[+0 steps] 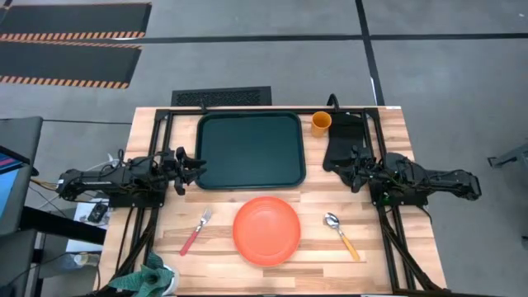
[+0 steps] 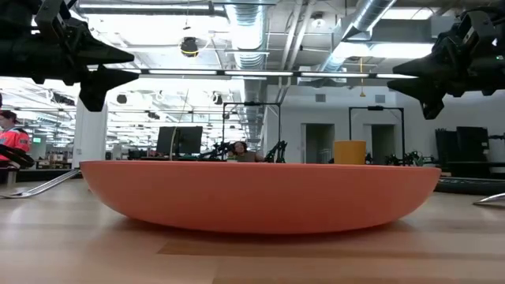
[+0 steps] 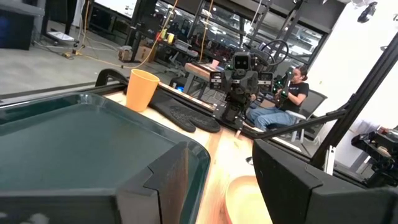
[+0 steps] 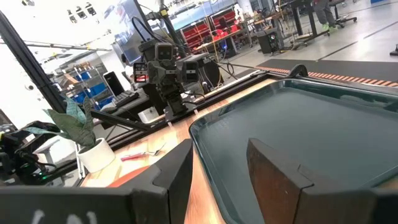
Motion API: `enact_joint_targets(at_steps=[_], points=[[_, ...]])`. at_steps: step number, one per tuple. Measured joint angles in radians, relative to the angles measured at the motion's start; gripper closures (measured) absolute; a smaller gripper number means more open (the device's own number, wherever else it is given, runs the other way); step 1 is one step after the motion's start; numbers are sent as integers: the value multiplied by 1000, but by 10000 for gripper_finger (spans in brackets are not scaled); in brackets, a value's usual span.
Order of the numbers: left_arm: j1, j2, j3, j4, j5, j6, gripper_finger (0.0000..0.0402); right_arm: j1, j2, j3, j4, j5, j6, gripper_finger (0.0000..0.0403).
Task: Pick and place plate/cup/fork/spoon on tray
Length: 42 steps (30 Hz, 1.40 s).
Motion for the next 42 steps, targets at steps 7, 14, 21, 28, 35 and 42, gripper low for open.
enact_joint_targets(at_steps=[7, 14, 21, 28, 35, 42], points=[[0, 0, 1, 16, -3, -256, 233, 0, 0, 0, 0, 0, 0, 226], [0, 0, 1, 8, -73, -397, 233, 0, 0, 0, 0, 0, 0, 226], [0, 0, 1, 18, -213, -656, 233, 0, 0, 0, 0, 0, 0, 226], [0, 0, 1, 29, -235, -844, 233, 2, 0, 0, 9, 2, 90, 226], [0, 0, 6, 218, -233, -841, 233, 1, 0, 0, 14, 13, 379, 226], [0, 64, 112, 350, -214, -666, 233, -1, 0, 0, 33, 114, 455, 226]])
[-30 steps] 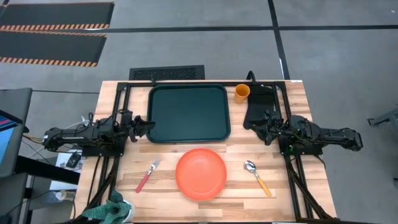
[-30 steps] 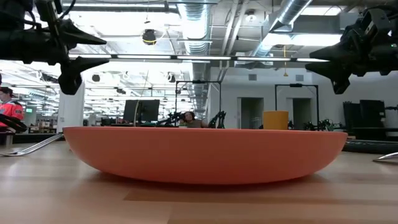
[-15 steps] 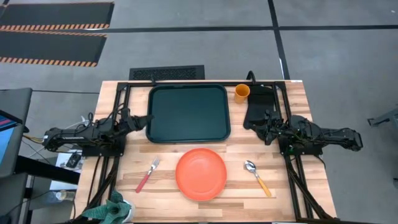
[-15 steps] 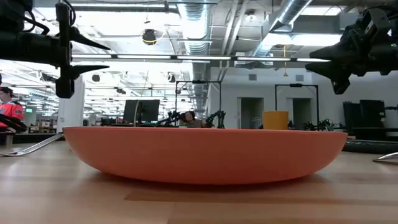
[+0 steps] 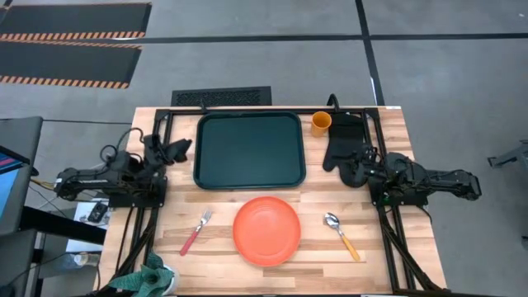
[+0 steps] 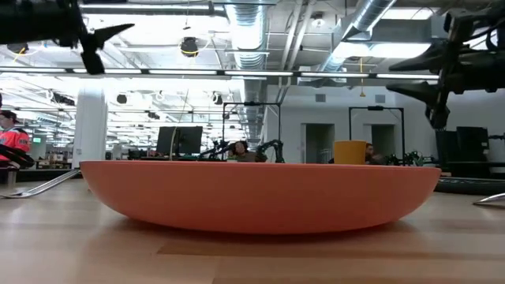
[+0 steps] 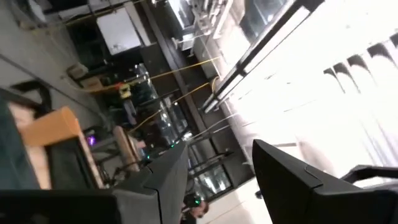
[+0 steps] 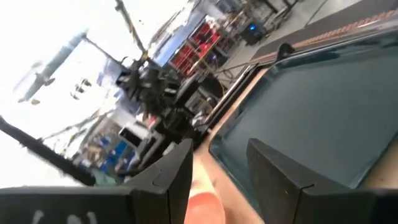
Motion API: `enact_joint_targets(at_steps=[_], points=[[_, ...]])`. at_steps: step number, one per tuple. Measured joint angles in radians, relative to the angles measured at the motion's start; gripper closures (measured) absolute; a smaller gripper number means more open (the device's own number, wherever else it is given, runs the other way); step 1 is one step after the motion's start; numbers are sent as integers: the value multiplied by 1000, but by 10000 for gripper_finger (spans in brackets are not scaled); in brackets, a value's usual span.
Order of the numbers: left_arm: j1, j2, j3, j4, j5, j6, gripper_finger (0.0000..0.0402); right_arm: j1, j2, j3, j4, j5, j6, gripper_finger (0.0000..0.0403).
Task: Pick and place plate/cup/fork/spoon on tray
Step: Put the orange plate on the black tray
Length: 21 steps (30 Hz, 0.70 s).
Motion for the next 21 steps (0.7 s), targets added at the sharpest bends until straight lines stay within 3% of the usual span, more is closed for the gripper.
enact_joint_targets(at_steps=[6, 11, 13, 16, 18, 21], points=[[0, 183, 127, -7, 0, 126, 231, 0, 0, 0, 61, 21, 79, 226], [0, 409, 232, -15, 76, 164, 203, 11, 1, 31, 155, -68, 106, 226], [0, 508, 282, -23, 166, 163, 183, 26, 4, 74, 158, -96, 105, 226], [-1, 652, 373, -88, 380, 134, 151, 57, 33, 149, 139, -120, 97, 226], [-9, 750, 448, -168, 535, 105, 135, 84, 70, 202, 106, -121, 87, 226], [-46, 878, 550, -365, 677, 88, 121, 134, 147, 280, 31, -126, 69, 226]])
